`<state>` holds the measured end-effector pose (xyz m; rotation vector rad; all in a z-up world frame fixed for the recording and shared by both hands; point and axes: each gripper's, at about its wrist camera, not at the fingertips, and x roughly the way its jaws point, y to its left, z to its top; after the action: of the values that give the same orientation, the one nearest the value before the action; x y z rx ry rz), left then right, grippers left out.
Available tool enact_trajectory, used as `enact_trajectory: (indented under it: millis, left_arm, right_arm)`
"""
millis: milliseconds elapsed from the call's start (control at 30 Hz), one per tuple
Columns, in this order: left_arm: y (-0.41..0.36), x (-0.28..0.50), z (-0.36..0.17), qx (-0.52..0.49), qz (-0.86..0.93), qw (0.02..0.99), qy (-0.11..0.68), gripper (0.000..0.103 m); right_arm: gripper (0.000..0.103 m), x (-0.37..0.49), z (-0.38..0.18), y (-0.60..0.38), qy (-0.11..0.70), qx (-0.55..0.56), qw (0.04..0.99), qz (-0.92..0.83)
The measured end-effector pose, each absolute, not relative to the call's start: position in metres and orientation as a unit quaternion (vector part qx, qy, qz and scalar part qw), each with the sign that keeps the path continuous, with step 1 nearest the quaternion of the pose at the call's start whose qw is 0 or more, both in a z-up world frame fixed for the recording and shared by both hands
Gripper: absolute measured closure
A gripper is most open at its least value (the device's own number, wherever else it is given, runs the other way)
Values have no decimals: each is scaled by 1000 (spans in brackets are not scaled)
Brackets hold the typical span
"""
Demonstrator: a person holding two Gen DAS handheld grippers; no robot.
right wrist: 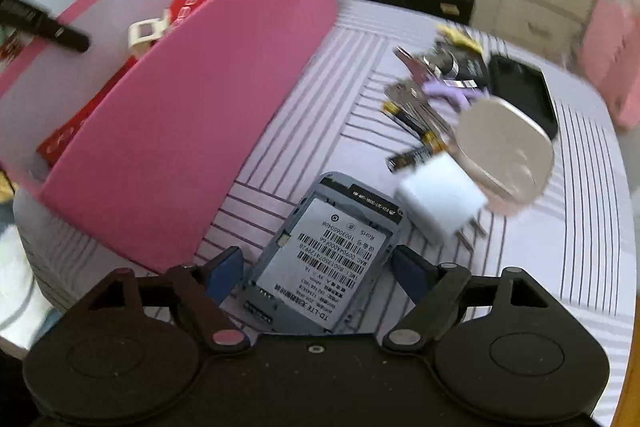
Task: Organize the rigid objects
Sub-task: 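Grasp the grey phone battery on the table with the right gripper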
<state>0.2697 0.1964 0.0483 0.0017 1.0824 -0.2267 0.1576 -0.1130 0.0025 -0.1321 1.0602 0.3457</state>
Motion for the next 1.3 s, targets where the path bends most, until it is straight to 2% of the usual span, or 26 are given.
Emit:
enact_trajectory:
  millis: [100, 233, 367, 467, 500, 533, 867, 1300]
  left_arm:
    - [197, 270, 48, 0, -108, 851, 514, 92]
    - [197, 270, 48, 1, -109, 851, 514, 92]
    - [197, 271, 48, 1, -109, 851, 513, 92]
    - [196, 271, 48, 0, -109, 852, 512, 92]
    - [196, 270, 48, 0, -109, 852, 513, 92]
    - [196, 270, 48, 0, -109, 852, 513, 92]
    - [196, 269, 48, 1, -108, 851, 513, 92]
    - [197, 273, 50, 4, -113, 848, 518, 92]
  right_arm:
    - [22, 150, 3, -113, 487, -97, 848, 186]
    - [33, 150, 7, -126, 495, -100, 843, 184]
    - [29, 159, 6, -136, 516, -57, 837, 172]
    - [29, 163, 3, -129, 510, -69, 842, 163]
    - [31, 163, 2, -125, 502, -78, 846, 164]
    - [38, 163, 2, -124, 497, -75, 848, 169]
    - [38, 175, 17, -145, 525, -17, 830, 187]
    - [38, 180, 59, -160, 478, -9, 860, 177]
